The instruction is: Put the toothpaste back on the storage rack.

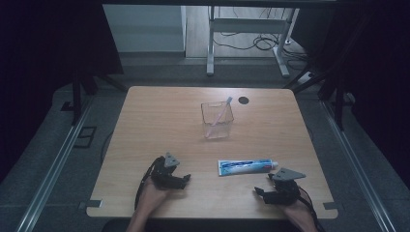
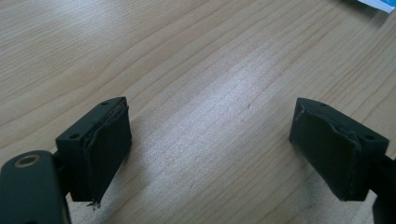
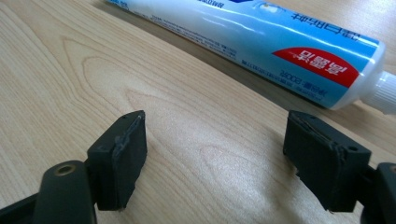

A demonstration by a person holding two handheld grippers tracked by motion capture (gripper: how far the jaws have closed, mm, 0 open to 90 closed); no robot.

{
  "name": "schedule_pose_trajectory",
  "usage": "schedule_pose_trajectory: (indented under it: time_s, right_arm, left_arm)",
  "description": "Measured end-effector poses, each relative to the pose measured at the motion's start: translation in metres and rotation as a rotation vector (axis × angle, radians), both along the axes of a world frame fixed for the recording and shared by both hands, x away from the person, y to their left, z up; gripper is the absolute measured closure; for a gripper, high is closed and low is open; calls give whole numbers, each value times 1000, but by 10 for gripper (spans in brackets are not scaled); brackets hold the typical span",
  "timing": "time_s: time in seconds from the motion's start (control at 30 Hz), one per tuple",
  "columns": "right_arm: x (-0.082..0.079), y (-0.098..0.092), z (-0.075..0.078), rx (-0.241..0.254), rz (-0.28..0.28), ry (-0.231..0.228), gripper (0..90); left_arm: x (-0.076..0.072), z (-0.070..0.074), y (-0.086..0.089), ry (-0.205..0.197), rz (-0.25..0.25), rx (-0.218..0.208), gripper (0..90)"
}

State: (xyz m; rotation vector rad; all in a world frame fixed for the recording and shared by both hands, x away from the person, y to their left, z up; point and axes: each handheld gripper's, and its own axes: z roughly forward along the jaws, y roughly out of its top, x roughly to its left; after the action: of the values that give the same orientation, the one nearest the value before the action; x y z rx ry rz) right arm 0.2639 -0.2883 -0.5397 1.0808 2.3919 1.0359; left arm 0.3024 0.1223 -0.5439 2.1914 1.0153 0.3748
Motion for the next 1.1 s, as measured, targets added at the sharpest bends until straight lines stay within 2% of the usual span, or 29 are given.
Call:
schedule_pose_trajectory:
  time_s: [0.13,0.17,0.2,0.3,0.37,0.4,0.43,0.5,0.53,0.6,0.63,0.67,0.77,0.97,1.1]
  right_arm:
    - [-1,-1,2,-2,-6,13,238]
    - [-1,-1,2,8,-12,24,248]
    - [0,-4,5,35,-17,56,251]
    - [-1,-5,7,51,-9,71,235]
    - [-3,-5,9,45,-12,69,244]
    - [-4,-5,11,40,-17,67,261]
    - [-4,-5,14,36,-18,78,329]
    - [-3,-5,16,41,-6,79,403]
    - [-3,-5,16,41,-6,79,403]
    - [-2,-5,19,35,12,89,510]
    - [-2,-5,19,35,12,89,510]
    - [-2,-5,23,23,28,69,555]
    - [-1,-6,28,21,33,54,575]
    - [16,-15,46,47,21,28,612]
    - [24,-16,50,47,33,32,632]
  left_arm:
    - [0,0,0,0,0,0,129]
    - [0,0,0,0,0,0,129]
    - [0,0,0,0,0,0,129]
    - [0,0,0,0,1,0,129]
    - [0,0,0,0,2,0,130]
    - [0,0,0,1,2,1,130]
    - [0,0,0,0,2,0,131]
    - [0,0,0,0,2,0,131]
    - [0,0,0,0,2,0,131]
    - [0,0,0,0,2,0,131]
    - [0,0,0,0,2,0,131]
    - [0,0,0,0,2,0,131]
    - [0,0,0,0,2,0,131]
    - [0,0,0,0,2,0,131]
    - [0,0,0,0,2,0,131]
